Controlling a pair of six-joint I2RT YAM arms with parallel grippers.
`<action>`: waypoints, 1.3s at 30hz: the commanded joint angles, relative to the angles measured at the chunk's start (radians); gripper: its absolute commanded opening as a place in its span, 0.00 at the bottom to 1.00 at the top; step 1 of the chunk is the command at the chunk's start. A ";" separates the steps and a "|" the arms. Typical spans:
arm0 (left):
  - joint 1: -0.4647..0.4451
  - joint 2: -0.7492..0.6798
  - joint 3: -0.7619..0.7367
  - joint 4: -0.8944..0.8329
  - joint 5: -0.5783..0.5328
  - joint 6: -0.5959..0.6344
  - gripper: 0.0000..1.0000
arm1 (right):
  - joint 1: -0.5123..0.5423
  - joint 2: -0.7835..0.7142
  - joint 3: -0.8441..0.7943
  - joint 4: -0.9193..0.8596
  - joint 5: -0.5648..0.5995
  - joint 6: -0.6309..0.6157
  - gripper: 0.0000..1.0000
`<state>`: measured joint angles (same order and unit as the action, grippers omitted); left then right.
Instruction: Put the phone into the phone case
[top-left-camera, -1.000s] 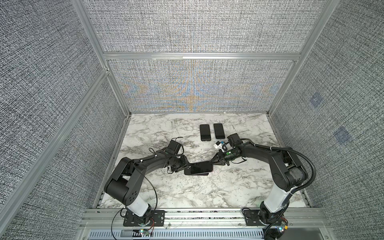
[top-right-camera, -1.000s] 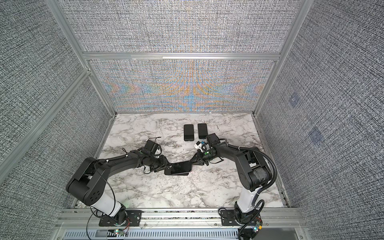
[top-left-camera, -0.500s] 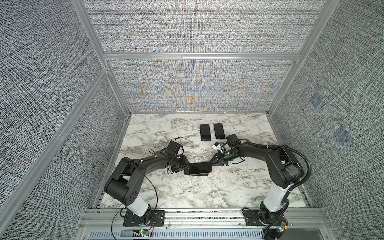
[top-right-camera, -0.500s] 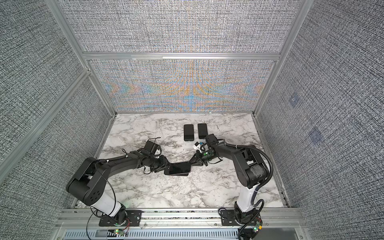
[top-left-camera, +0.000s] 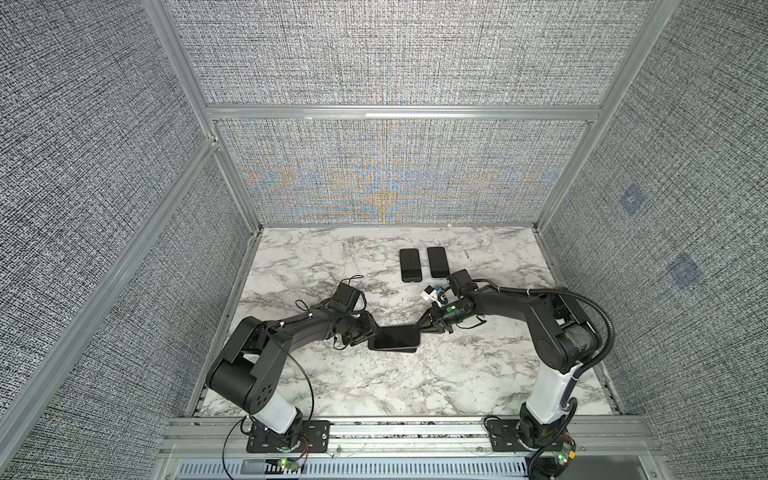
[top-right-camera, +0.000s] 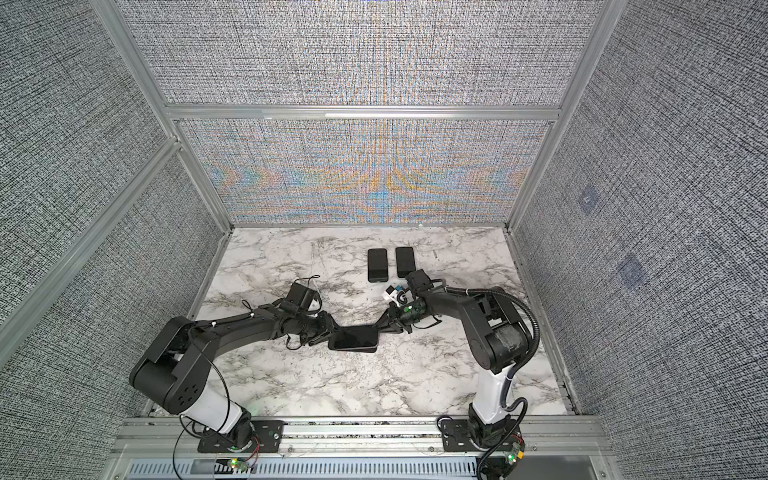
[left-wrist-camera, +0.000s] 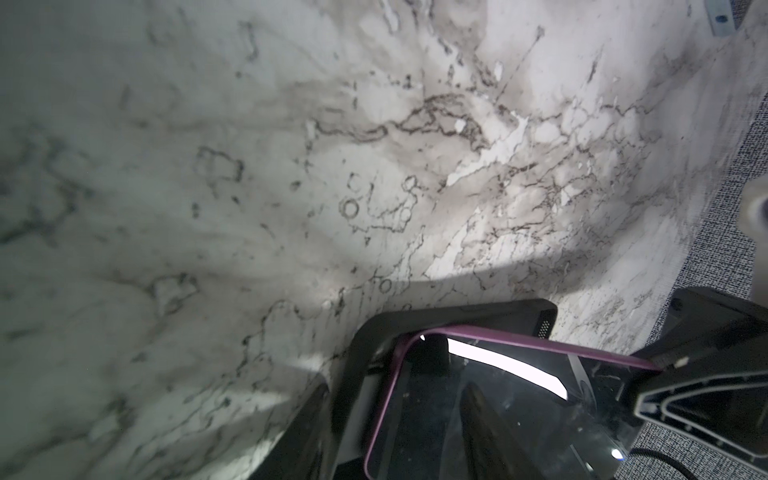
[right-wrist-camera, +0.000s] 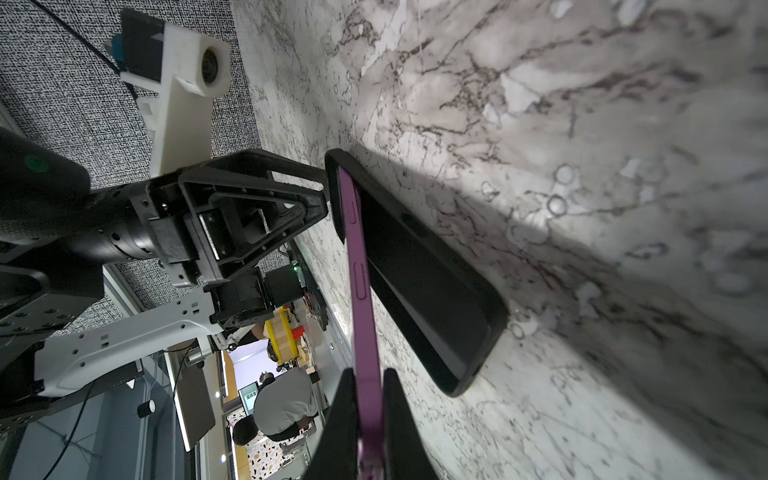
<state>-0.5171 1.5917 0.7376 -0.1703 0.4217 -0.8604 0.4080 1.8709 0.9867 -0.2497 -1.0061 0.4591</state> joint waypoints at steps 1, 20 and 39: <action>-0.001 0.014 -0.004 0.011 0.019 -0.005 0.52 | 0.008 0.016 0.000 -0.029 0.062 0.020 0.00; -0.001 -0.002 -0.019 0.015 0.022 -0.012 0.52 | 0.021 0.066 0.038 -0.025 0.082 0.011 0.01; -0.002 -0.010 -0.020 0.019 0.026 -0.014 0.52 | 0.027 0.133 0.069 -0.068 0.137 -0.038 0.10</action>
<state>-0.5163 1.5818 0.7166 -0.1375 0.4313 -0.8715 0.4225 1.9850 1.0546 -0.2539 -1.0203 0.4175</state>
